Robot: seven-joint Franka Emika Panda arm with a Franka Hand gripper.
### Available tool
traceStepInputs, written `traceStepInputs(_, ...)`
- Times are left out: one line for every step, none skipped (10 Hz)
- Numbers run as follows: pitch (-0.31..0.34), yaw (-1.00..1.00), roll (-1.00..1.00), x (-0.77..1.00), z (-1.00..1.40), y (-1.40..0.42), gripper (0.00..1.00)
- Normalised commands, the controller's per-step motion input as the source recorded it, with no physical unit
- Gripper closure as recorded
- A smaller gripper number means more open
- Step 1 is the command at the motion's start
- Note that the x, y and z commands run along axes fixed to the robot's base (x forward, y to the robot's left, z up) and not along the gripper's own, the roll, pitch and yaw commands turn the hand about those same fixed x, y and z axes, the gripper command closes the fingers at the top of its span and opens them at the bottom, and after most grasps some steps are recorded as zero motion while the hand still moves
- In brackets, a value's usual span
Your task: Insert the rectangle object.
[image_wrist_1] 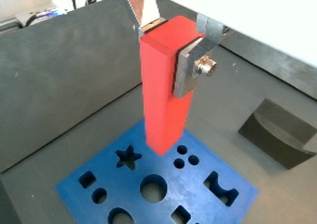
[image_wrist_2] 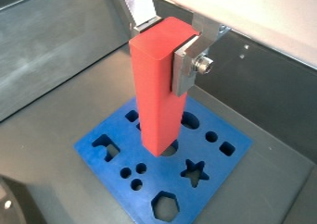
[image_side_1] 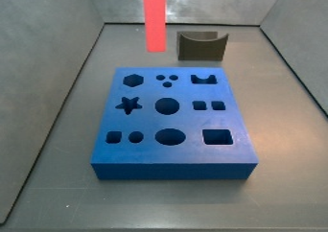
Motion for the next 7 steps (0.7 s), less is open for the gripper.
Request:
traceStepInputs(-0.036, -0.66, 0.00, 0.39, -0.41, -0.22, 1.00)
traceStepInputs(-0.004, -0.47, 0.00, 0.60, -0.36, -0.26, 1.00)
traceStepInputs(-0.003, -0.40, -0.01, 0.69, -0.29, -0.27, 1.00)
traceStepInputs(0.000, -0.33, -0.01, 0.76, -0.27, -0.29, 1.00)
traceStepInputs(0.000, -0.16, -0.02, 0.92, -0.25, -0.33, 1.00)
traceStepInputs(0.000, -0.08, -0.02, 0.99, -0.23, -0.38, 1.00)
traceStepInputs(0.000, -0.03, 0.00, 1.00, -0.25, -0.43, 1.00)
